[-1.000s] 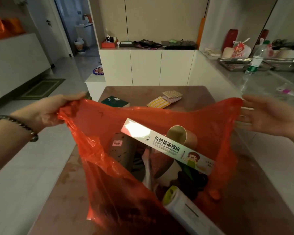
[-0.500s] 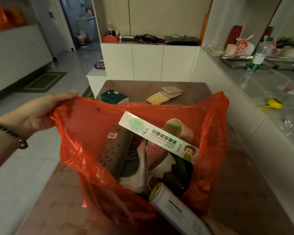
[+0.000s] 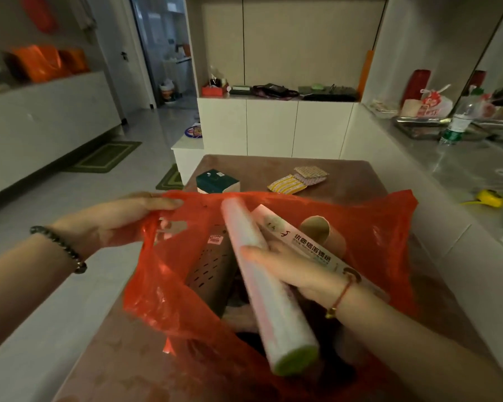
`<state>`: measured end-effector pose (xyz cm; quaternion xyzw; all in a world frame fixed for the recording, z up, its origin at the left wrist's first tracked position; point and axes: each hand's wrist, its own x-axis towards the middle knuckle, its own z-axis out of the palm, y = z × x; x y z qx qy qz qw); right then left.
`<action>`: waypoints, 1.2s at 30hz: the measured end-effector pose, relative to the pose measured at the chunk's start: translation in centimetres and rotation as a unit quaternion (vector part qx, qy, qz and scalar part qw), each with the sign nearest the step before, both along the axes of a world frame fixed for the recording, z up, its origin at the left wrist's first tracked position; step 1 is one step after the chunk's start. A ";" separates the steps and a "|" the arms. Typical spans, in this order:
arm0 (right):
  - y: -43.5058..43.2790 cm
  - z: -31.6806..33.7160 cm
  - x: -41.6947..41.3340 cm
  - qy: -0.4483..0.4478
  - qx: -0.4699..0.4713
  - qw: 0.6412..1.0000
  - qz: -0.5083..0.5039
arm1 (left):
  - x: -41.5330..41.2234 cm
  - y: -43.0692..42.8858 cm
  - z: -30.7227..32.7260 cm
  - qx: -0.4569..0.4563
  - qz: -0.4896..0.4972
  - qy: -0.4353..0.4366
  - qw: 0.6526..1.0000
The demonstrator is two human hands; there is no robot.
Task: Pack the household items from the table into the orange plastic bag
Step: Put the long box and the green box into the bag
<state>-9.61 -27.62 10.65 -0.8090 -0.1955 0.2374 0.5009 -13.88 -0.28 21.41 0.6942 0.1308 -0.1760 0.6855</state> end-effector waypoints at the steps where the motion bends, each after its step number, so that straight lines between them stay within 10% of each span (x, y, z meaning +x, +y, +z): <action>1: 4.3 1.0 -0.3 -0.006 -0.017 0.999 -0.049 | -0.2 -0.2 0.3 -0.014 0.007 0.002 1.000; 10: 4.3 0.5 0.7 -0.247 -0.161 0.955 -0.026 | -0.7 0.4 2.4 -0.184 0.031 -0.078 0.979; 14: -4.1 3.8 1.2 -0.513 -0.314 0.766 -0.227 | -0.3 0.8 3.1 -0.206 0.019 -0.113 0.972; 17: -10.8 4.7 2.1 -0.297 -0.407 0.825 -0.257 | 0.5 0.6 3.1 -0.177 0.033 -0.134 0.974; 20: -14.0 5.9 3.3 -0.045 -0.207 0.956 -0.203 | 1.6 0.6 3.1 -0.164 0.036 -0.155 0.973; 25: -13.8 11.3 7.3 0.262 0.184 0.918 -0.233 | 5.2 0.0 4.0 -0.140 0.068 -0.180 0.971; 36: -9.3 24.5 12.3 0.129 0.254 0.928 -0.240 | 13.7 0.3 11.3 -0.081 0.153 -0.232 0.957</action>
